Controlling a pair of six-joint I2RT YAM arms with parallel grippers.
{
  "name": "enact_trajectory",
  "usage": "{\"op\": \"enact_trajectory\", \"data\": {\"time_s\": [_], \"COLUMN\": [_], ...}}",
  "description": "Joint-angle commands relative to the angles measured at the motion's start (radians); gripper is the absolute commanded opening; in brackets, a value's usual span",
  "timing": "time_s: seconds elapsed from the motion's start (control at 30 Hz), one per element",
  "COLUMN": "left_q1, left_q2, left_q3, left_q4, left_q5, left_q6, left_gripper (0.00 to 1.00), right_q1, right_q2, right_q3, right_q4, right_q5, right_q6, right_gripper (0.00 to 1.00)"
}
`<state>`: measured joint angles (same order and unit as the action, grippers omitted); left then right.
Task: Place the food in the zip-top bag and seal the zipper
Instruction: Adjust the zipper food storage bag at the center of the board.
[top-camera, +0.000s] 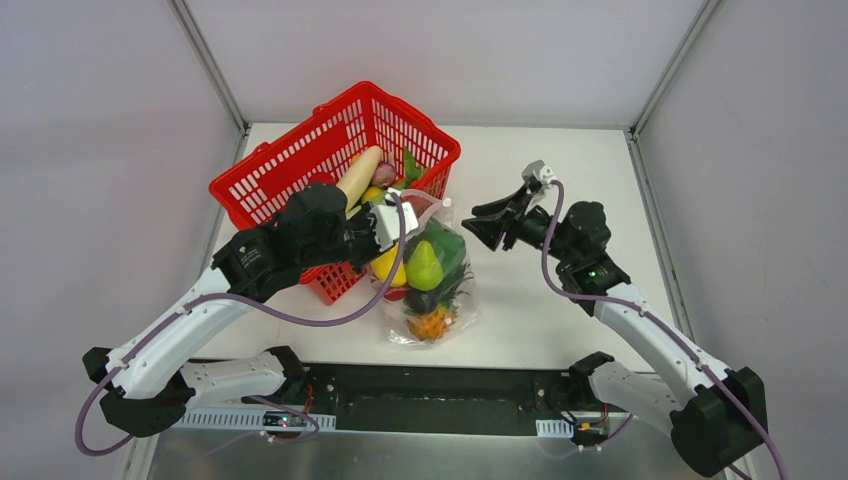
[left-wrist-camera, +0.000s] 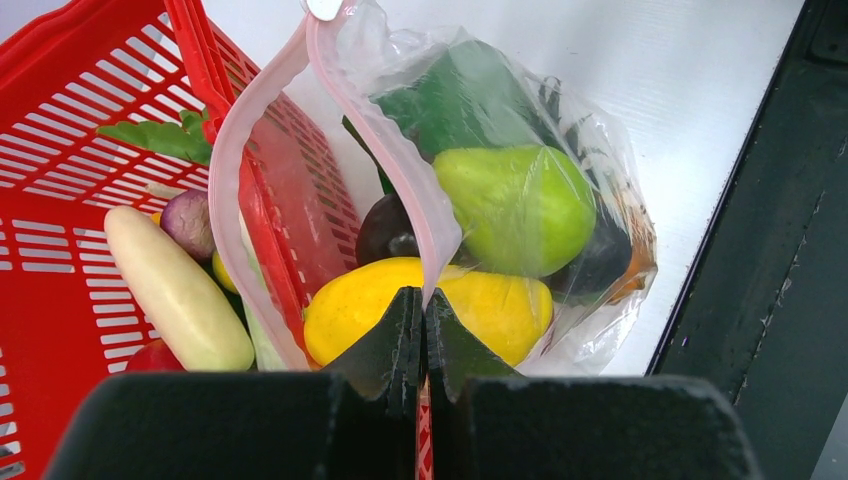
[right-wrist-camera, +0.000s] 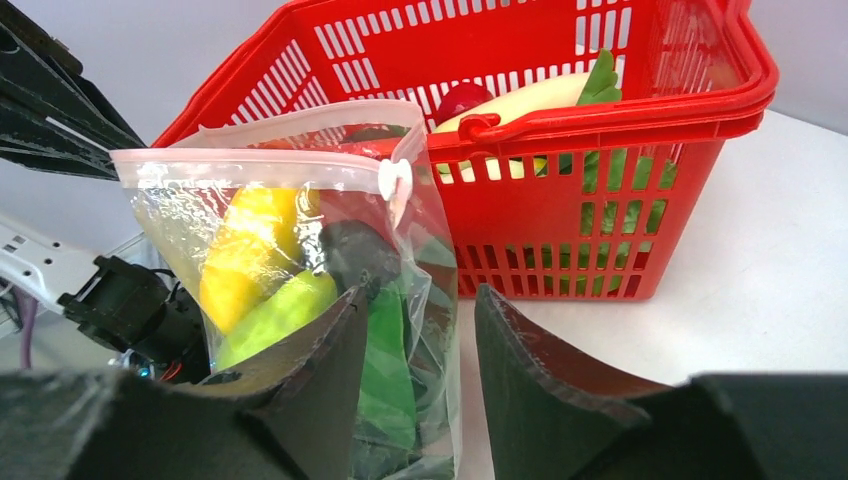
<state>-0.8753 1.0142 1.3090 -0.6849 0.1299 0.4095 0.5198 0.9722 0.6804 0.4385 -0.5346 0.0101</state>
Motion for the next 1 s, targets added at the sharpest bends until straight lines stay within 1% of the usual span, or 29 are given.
{"op": "enact_trajectory", "data": {"time_s": [0.0,0.07,0.2,0.37,0.47,0.63,0.97], "left_q1": [0.005,0.004,0.005,0.005,0.004,0.004,0.004], "left_q2": [-0.022,-0.018,-0.016,-0.010,0.001,0.015,0.019], "left_q3": [0.003,0.010,0.014,0.021,0.028,0.025,0.029], "left_q4": [0.033,0.024,0.021,0.022,0.022,0.027,0.017], "left_q5": [0.013,0.013,0.008,-0.009,0.002,0.002,-0.005], "left_q6": [0.015,0.017,0.017,0.024,0.021,0.018,0.023], "left_gripper": [0.00,0.00,0.00,0.00,0.00,0.00,0.00], "right_q1": [-0.057,-0.083,-0.133,-0.143,-0.141,-0.132,-0.116], "right_q2": [0.052,0.088,0.188,0.281,0.325,0.369,0.532], "right_q3": [0.059,0.084,0.142,0.195,0.208,0.212,0.338], "right_q4": [0.129,0.129,0.134,0.145,0.188,0.258,0.267], "right_q5": [-0.171,-0.217,-0.357,-0.464,-0.526,-0.537,-0.575], "right_q6": [0.058,0.069,0.096,0.094,0.112,0.095,0.063], "right_gripper": [0.47,0.47,0.49,0.55,0.57,0.59,0.59]}}
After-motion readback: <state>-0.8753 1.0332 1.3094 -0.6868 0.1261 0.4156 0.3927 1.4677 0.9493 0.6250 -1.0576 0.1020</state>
